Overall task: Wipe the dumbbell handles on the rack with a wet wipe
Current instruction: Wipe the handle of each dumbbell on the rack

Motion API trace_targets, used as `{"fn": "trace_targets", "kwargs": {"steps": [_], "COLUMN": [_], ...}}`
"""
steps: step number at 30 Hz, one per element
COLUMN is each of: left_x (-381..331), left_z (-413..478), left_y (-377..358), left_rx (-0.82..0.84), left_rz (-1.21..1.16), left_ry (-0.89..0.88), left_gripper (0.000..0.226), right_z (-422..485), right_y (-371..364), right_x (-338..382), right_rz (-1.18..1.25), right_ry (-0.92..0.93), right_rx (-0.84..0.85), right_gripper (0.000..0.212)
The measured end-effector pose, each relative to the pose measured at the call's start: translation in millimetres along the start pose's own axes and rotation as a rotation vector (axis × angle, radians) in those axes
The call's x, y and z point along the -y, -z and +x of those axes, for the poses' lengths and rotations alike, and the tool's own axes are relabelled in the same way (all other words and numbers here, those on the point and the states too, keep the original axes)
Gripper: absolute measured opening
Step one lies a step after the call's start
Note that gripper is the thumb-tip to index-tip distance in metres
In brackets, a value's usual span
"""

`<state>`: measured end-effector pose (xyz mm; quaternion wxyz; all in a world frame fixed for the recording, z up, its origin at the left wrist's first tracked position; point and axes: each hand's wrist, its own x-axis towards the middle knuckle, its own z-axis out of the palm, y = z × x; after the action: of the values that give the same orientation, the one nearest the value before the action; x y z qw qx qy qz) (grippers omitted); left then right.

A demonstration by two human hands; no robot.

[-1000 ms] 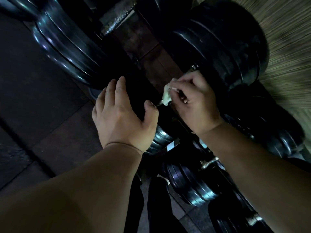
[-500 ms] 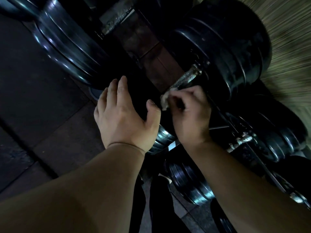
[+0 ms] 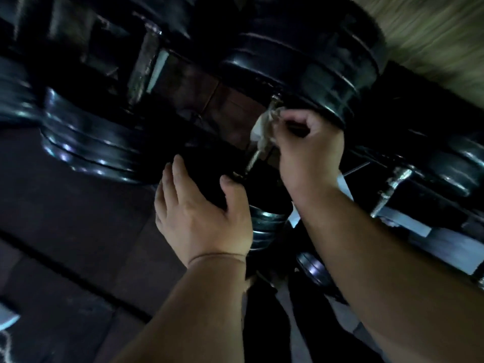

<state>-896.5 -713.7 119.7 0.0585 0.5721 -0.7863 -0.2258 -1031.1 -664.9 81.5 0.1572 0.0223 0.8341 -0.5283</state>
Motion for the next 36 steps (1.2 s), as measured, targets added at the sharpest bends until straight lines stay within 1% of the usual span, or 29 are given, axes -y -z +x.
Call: {"fn": "trace_targets", "kwargs": {"steps": [2,5,7,9,11,13,15,17,19,22,25,28,31,33,36], "left_x": [0,-1,-1,-1,0,0,0,1,0,-1,-1,-3,-6,-5,-3], "left_z": [0,0,-1,-1,-1,-2,-2,-1,-1,-2,-2,-4,-4,-2,0], "left_y": [0,-1,-2,-2,-2,-2,-2,-3,-2,0,-1,2,4,3,4], "left_rx": [-0.018,-0.026,-0.023,-0.026,-0.030,-0.032,-0.035,-0.041,-0.047,-0.034,-0.020,-0.005,0.005,0.018,0.031], "left_rz": [0.005,0.006,0.006,0.003,0.000,-0.008,-0.001,0.006,-0.002,-0.011,0.000,-0.003,0.006,0.024,0.030], "left_ry": [-0.015,-0.016,-0.009,-0.011,-0.013,-0.009,-0.004,-0.010,-0.006,-0.001,0.020,0.043,0.063,0.070,0.071], "left_gripper": [0.087,0.087,0.086,0.086,0.086,0.087,0.087,0.086,0.086,0.088,0.089,0.088,0.088,0.087,0.086], "right_z": [-8,-30,-36,-29,-18,-10,-8,-15,-18,-3,14,11,7,7,10], "right_y": [-3,-2,-2,-2,-4,-2,-2,-3,-2,9,16,15,18,20,20], "right_x": [-2,-8,-12,-13,-12,-15,-18,-21,-22,-19,-15,-16,-26,-30,-24], "right_rz": [-0.055,-0.078,-0.074,-0.109,-0.152,-0.175,-0.180,-0.218,-0.265,-0.343,-0.375,-0.389,-0.373,-0.348,-0.378], "right_ry": [0.012,0.028,0.080,0.144,0.253,0.370,0.425,0.494,0.547,0.627,0.716,0.779,0.848,0.868,0.851], "right_rx": [0.009,0.100,0.128,0.137,0.108,0.038,0.031,0.080,0.166,0.274,0.270,0.299,0.346,0.397,0.422], "right_gripper": [0.006,0.014,0.020,0.019,0.016,0.018,0.021,0.019,0.017,0.017,0.018,0.011,0.017,0.022,0.019]}}
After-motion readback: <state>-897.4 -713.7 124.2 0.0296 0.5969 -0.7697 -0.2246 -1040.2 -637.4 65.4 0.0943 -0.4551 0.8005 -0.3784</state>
